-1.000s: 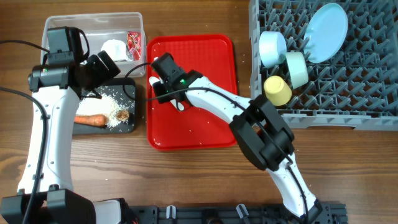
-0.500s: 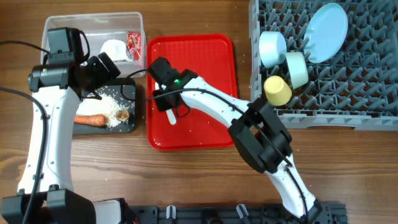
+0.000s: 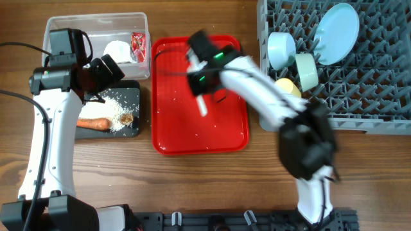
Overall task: Sort waste into correct bins and load items into the dishwasher rack
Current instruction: 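Carry the spoon to the rack and insert it upright with the right gripper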
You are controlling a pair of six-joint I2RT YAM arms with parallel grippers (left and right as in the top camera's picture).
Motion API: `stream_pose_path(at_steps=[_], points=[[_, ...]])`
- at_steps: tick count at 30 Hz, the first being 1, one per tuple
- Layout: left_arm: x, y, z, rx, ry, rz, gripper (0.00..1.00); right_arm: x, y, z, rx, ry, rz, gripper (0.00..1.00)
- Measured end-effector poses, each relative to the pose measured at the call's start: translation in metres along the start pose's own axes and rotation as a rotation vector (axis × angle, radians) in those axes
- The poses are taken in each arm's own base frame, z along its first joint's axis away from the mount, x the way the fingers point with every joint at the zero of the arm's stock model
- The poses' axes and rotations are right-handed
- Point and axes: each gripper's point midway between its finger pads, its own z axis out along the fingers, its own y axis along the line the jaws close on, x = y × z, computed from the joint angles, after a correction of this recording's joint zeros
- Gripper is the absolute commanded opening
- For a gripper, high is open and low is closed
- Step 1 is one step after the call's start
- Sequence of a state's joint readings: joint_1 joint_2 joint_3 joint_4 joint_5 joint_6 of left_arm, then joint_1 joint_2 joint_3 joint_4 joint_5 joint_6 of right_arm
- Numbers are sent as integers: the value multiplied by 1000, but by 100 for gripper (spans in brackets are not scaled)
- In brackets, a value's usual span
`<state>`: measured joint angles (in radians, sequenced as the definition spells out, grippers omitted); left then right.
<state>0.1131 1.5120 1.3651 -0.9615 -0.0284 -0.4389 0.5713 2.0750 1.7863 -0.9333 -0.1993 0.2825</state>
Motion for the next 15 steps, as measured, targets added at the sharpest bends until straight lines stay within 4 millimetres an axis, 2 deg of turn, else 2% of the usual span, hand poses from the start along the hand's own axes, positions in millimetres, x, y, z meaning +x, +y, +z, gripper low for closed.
stream_pose_path(at_steps=[3, 5, 7, 9, 12, 13, 15], points=[[0, 0, 0, 0, 0, 0, 100, -23, -21, -85, -6, -167, 20, 4], [0, 0, 0, 0, -1, 0, 100, -26, -33, -137, 3, -261, 27, 4], [0, 0, 0, 0, -1, 0, 100, -17, -50, -173, 49, -302, 50, 4], [0, 0, 0, 0, 0, 0, 100, 0, -76, -196, 122, -295, 102, 4], [0, 0, 0, -1, 1, 0, 100, 44, -138, -227, 298, -222, 274, 4], [0, 0, 0, 0, 0, 0, 100, 58, -158, -234, 353, -194, 342, 4], [0, 0, 0, 0, 0, 0, 100, 75, -181, -240, 403, -166, 452, 4]])
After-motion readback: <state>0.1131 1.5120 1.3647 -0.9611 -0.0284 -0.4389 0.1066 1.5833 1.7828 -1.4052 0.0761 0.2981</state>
